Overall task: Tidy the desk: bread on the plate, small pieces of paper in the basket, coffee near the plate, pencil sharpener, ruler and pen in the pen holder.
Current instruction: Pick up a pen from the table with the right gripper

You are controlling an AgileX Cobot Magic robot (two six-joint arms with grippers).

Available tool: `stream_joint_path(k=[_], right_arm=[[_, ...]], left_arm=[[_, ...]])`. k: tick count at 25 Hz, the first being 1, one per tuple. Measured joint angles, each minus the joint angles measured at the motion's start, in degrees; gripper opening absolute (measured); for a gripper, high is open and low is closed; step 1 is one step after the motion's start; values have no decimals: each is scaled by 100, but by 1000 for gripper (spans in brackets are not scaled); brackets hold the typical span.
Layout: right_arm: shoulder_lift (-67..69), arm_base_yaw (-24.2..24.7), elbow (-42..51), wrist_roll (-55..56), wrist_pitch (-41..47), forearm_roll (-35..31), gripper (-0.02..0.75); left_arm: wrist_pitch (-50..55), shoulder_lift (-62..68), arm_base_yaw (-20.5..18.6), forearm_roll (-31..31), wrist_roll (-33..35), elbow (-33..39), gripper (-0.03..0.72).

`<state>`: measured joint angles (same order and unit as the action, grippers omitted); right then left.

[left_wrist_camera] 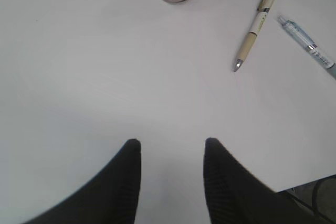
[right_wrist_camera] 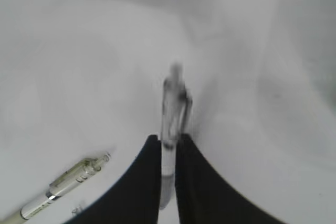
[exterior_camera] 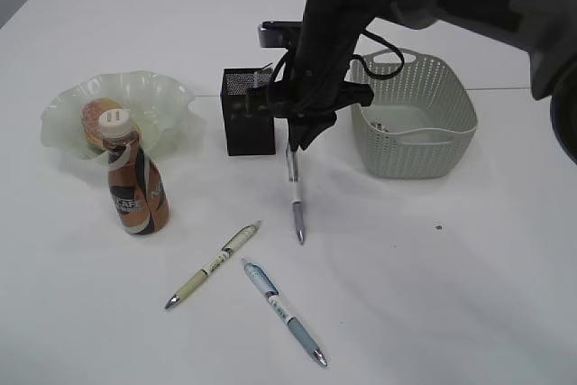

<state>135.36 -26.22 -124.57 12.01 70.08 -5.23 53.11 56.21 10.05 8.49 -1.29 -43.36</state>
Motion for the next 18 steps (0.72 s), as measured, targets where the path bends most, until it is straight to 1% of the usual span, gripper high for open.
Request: stream_joint_path(k=[11,12,13,15,17,18], right_arm=[[102,0,-13,-12,33,0,66],[114,0,-13,9,33,0,83],[113,0,-13,24,33,0,115],[113,0,-13,52,33,0,208],[113,0,-13,60,33,0,316],[113,0,-13,60,33,0,347]], left_arm=[[-10,0,0,0,0,0,298],[-10,0,0,0,0,0,298],[-10,0,0,0,0,0,298],[-10,0,0,0,0,0,298],[-10,0,0,0,0,0,298],[-10,0,0,0,0,0,298]])
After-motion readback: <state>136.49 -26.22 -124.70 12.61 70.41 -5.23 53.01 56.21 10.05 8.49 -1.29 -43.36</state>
